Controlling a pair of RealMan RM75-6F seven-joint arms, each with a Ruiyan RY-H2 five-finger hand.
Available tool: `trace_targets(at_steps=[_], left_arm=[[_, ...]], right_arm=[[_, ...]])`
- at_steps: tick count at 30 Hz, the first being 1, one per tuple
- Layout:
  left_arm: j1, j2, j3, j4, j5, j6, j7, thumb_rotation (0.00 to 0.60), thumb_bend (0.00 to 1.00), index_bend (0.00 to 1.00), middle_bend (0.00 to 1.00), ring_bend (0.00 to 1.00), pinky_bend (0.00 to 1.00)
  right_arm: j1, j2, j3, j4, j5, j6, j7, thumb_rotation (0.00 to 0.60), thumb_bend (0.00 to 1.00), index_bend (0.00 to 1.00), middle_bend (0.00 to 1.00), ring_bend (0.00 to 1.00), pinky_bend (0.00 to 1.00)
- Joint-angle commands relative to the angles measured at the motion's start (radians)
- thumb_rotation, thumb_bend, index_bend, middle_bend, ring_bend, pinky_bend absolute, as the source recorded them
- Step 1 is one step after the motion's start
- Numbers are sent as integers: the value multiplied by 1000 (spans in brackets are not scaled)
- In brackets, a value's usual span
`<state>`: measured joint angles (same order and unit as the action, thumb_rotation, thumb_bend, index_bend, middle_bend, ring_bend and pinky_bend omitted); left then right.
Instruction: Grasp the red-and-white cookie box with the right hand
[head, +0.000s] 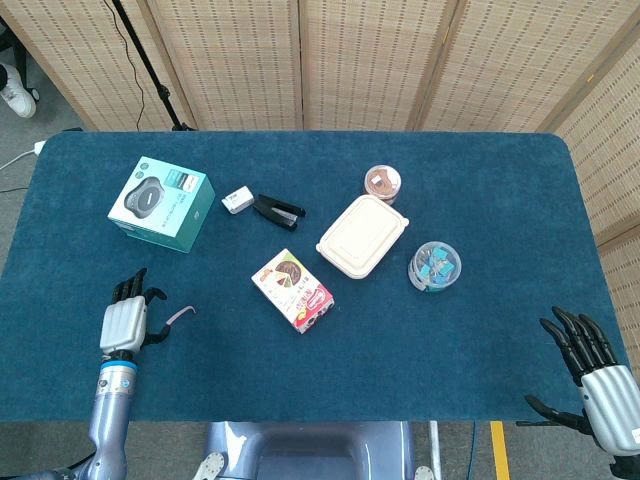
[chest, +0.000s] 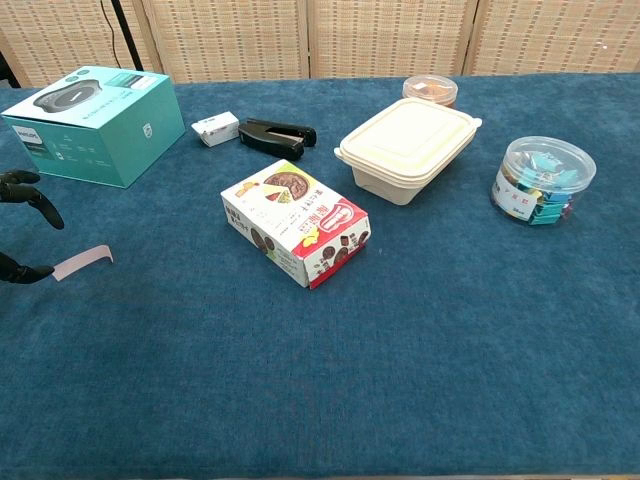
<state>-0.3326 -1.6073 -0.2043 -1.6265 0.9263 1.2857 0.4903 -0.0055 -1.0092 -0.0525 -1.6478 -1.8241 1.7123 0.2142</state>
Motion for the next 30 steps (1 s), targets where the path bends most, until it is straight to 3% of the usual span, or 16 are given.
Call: trace_targets(at_steps=[1, 23, 30], left_arm=[[-11, -11, 0, 13, -11, -9, 11, 600, 258, 394, 0, 0, 0], [-53, -70, -3, 112, -60, -49, -1, 600, 333, 487, 0, 0, 0], [-55, -75, 5, 115, -61, -45, 0, 600, 412, 509, 0, 0, 0]], right_arm=[[1, 0, -1, -1, 0, -3, -2, 600, 0, 0, 0, 0, 0], [7, 3, -7, -2, -1, -17, 10, 600, 0, 0, 0, 0, 0], [8, 5, -7, 0, -2, -14, 24, 600, 0, 0, 0, 0, 0]])
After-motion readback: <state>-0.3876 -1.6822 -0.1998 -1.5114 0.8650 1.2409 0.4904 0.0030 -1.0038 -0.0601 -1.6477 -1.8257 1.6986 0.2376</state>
